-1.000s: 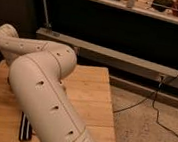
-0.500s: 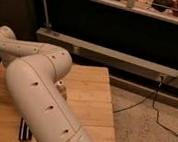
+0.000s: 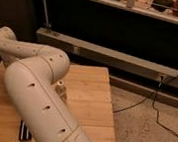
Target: Place the white sponge in the ceramic bowl
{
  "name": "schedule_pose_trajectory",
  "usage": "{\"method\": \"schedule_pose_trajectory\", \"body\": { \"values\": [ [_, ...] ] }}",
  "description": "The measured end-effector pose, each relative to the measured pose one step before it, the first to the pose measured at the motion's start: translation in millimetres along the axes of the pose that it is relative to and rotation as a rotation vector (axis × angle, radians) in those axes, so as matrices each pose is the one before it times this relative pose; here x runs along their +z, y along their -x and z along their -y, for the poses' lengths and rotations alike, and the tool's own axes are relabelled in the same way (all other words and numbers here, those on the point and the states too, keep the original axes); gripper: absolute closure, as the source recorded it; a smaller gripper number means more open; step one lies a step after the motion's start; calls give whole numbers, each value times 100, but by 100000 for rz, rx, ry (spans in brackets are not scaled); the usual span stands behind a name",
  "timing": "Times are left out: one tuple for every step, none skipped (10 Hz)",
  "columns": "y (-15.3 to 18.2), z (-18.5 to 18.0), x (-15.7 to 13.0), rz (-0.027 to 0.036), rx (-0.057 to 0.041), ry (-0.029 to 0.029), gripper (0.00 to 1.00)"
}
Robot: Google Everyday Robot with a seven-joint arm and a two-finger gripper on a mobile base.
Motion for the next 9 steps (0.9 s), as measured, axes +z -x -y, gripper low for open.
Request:
{"method": "schedule_pose_trajectory", "body": {
  "values": [
    [169,-414,-1296,2630,-260,4084,20],
    [190,-457,-3622,7497,-557,8542,20],
    [52,214,-2694,5590,205,4575,20],
    [-128,631,-2134,4475,839,2756,20],
    [-591,1956,-2592,5066,4045,2176,20],
    [-503,1693,-1111,1993,4555,200,20],
    [-664,2352,-771,1722,7427,-1389,20],
    [-296,1670,-469,1736,6720,-1635,20],
    [-140,1159,-197,1036,4239,-1259,20]
  ]
}}
